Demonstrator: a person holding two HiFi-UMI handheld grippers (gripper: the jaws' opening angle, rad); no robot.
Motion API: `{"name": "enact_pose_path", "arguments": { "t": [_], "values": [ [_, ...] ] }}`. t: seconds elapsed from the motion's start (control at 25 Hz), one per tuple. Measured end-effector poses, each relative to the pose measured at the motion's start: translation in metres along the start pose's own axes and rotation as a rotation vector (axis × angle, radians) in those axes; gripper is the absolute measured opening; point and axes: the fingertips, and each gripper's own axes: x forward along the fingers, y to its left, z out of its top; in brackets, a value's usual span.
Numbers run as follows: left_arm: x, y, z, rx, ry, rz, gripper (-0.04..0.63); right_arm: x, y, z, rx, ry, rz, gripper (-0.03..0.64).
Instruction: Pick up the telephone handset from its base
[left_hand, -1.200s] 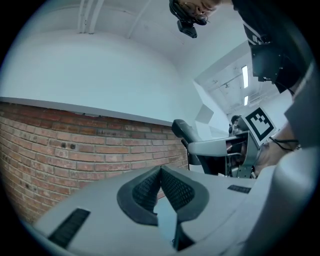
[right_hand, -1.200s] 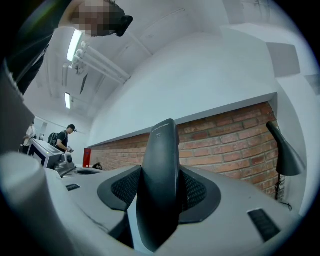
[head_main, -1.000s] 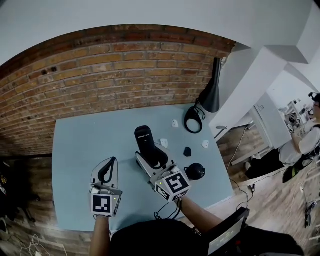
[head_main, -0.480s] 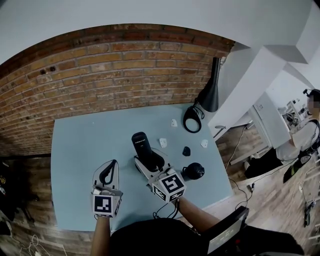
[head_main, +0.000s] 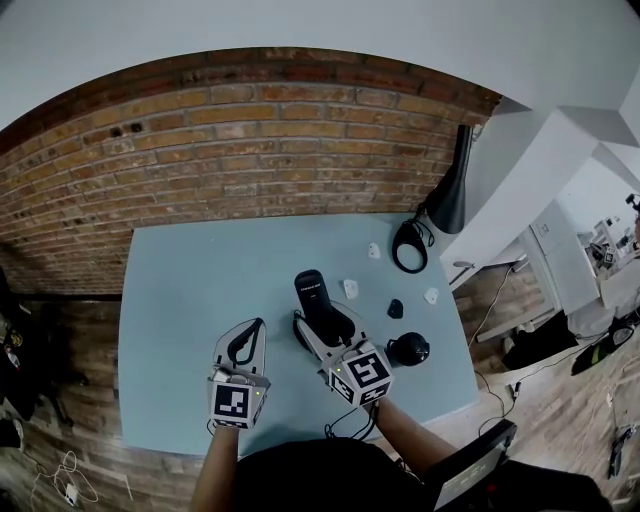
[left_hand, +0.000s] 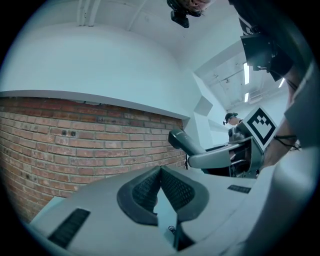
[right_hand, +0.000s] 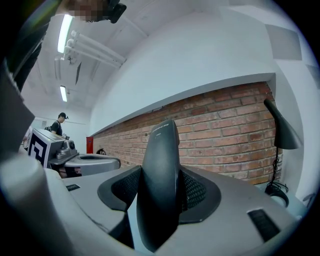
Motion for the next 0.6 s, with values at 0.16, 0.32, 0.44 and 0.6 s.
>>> {"name": "enact_pose_path", "arguments": {
  "t": [0.16, 0.32, 0.44, 0.6],
  "values": [
    [0.0, 0.0, -0.004, -0.01, 0.001, -0.006, 0.023, 0.002, 0.003, -0.001, -0.01, 0.008, 0.006, 0.236],
    [-0.003, 0.002, -0.013, -0.005, 0.004, -0.003, 0.023, 0.004, 0.009, -0.01, -0.009, 0.03, 0.019, 0.236],
    [-0.005, -0.001, -0.018, -0.008, 0.012, -0.005, 0.023, 0.001, 0.011, -0.02, -0.009, 0.052, 0.028, 0.236],
    [-0.007, -0.001, -0.023, -0.012, 0.022, -0.003, 0.023, 0.001, 0.011, -0.031, -0.008, 0.077, 0.03, 0.236]
  ]
}}
